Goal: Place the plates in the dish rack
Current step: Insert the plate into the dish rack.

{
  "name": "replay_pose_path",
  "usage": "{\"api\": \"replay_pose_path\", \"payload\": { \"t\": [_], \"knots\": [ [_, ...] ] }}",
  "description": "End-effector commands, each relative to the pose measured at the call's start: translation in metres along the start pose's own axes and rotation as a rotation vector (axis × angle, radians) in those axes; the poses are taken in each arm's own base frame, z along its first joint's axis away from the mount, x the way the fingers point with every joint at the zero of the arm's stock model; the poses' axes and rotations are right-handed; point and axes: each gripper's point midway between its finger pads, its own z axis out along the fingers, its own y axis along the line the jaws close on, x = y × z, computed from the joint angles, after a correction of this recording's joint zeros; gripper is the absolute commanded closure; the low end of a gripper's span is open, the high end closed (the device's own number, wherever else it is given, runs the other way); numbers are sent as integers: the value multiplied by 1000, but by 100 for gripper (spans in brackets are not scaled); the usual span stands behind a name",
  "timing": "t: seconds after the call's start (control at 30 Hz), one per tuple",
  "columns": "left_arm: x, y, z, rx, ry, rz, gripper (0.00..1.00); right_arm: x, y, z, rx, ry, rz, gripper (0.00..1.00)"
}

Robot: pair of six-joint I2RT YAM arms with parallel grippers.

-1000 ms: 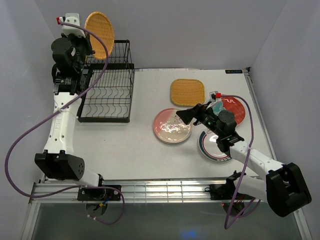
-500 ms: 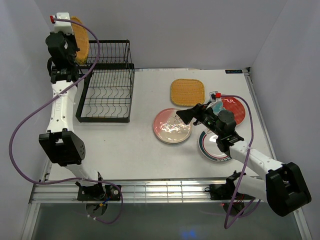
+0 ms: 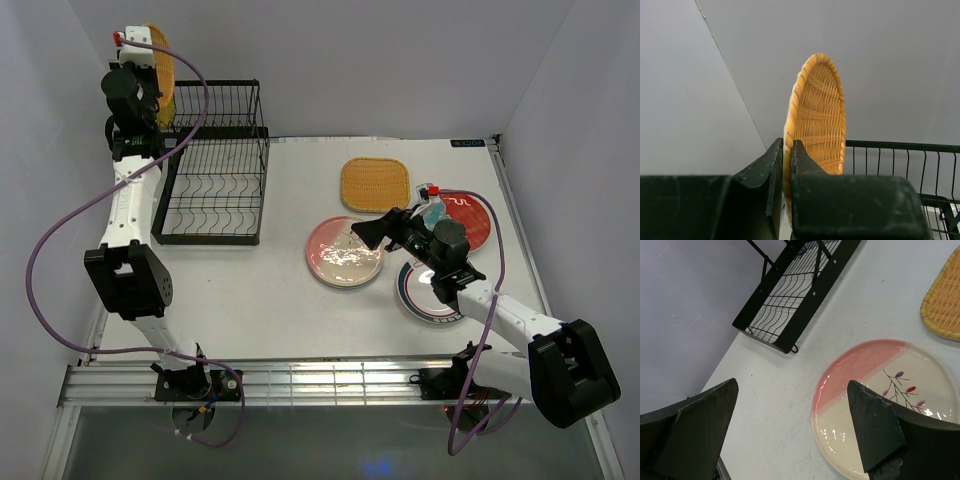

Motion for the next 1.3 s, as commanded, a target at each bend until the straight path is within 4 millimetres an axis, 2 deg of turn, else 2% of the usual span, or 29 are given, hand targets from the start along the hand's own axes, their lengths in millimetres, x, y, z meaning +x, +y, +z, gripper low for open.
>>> {"api": "replay_pose_path", "payload": {
  "t": [0.0,0.1,0.5,0.8,1.07,1.27],
  "knots": [
    [-28,6,-1,2,-109,11,100,-7,7,2,-27,-19,-29,5],
    [-20,-1,-1,25,-110,17,100,-7,7,3,-28,-17,-29,5],
    [14,-3,9,34,-88,69,100,-6,6,3,-30,-12,-28,5],
    [26,6,15,38,-78,80,100,-4,5,5,-29,-5,-24,5],
    [41,1,16,90,-69,71,100,-4,5,6,-28,-2,-23,5],
    [44,0,16,95,-67,67,100,-3,4,6,-28,1,-22,5]
  ]
}}
